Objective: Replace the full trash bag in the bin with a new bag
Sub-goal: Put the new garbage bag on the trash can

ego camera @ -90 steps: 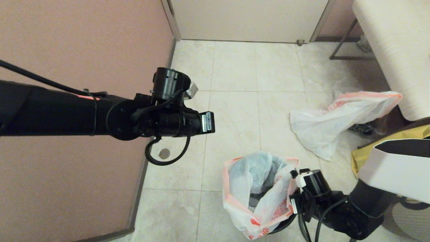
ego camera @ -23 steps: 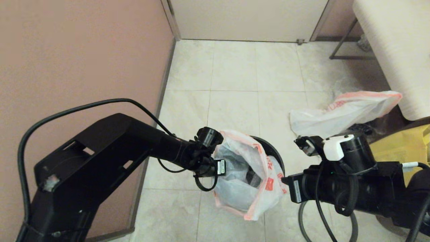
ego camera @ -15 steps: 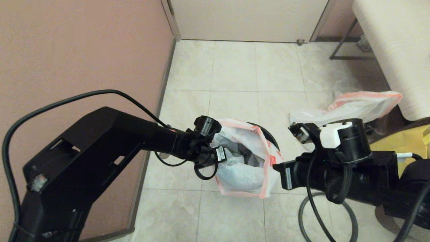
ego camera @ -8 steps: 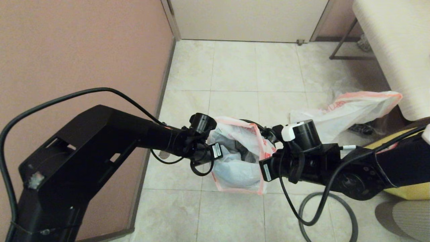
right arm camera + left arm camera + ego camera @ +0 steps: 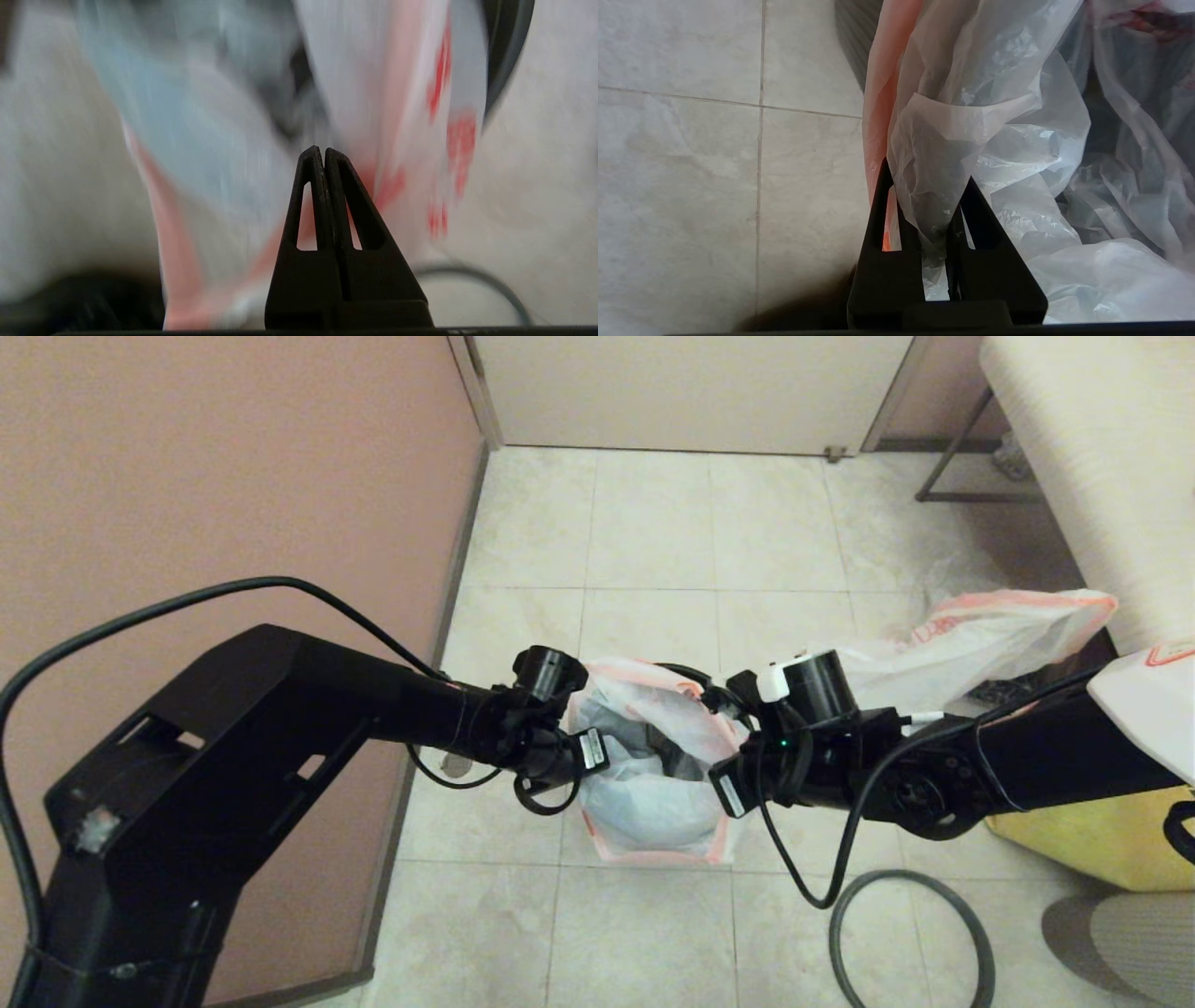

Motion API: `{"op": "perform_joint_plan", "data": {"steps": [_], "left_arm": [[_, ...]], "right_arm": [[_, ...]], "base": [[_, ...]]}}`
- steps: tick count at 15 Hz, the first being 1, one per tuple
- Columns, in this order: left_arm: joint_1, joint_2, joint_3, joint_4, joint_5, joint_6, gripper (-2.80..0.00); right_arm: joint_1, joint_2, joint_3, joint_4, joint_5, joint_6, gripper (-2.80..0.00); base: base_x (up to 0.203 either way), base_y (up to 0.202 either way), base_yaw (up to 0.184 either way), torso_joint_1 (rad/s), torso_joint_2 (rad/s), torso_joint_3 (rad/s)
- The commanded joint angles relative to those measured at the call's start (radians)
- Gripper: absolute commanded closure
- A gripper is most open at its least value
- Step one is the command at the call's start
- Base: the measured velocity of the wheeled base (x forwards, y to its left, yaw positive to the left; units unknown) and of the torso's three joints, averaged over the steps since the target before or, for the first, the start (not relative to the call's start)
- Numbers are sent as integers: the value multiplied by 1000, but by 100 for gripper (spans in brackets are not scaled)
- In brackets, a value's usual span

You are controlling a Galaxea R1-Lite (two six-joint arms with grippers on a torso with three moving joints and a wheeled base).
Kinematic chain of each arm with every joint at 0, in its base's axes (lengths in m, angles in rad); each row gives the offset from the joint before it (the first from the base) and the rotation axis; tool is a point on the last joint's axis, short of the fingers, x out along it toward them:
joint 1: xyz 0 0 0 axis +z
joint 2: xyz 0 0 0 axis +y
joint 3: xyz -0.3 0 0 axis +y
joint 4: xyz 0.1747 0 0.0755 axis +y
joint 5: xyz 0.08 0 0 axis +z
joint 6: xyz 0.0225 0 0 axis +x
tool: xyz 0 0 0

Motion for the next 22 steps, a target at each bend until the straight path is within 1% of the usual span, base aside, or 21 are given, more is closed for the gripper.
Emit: {"op": "perform_joint_plan", "data": {"steps": [1,2,4,6,11,14,16,18,20,22], "left_arm": [[13,0,-5,2,-6,-3,0],[17,-1,-5,2,-6,-3,0],[20,-1,-7,0,-6,-3,0],[20,-3,-7,1,-6,-3,0],[27,-1,-7,0,-37,-3,0],[26,0,-7,0,-37,-5,0],[27,8,-10,0,-37,-5,0],[28,6,-10,0,-37,-5,0],[27,8,-10,2,-37,-5,0],[27,15,-10,0,-36,-6,0]], "right_arm": [[1,-34,51,5,-38,-57,0],[0,-32,59,7,-70,-75,0],[-3,-33,69,28,-118,-78,0],[-10,0,59,34,-121,-78,0],[-14,98,-2,-32,-121,-81,0],[-18,135,11,-36,-133,-106,0],[3,127,30,-37,-175,-106,0],[14,99,61,-39,-192,-103,0],[3,123,67,-43,-194,-101,0],[-21,177,30,-49,-195,-100,0]], "base": [[0,0,0,0,0,0],[0,0,0,0,0,0],[0,0,0,0,0,0],[0,0,0,0,0,0],[0,0,0,0,0,0],[0,0,0,0,0,0],[0,0,0,0,0,0],[0,0,0,0,0,0],[0,0,0,0,0,0],[0,0,0,0,0,0]]}}
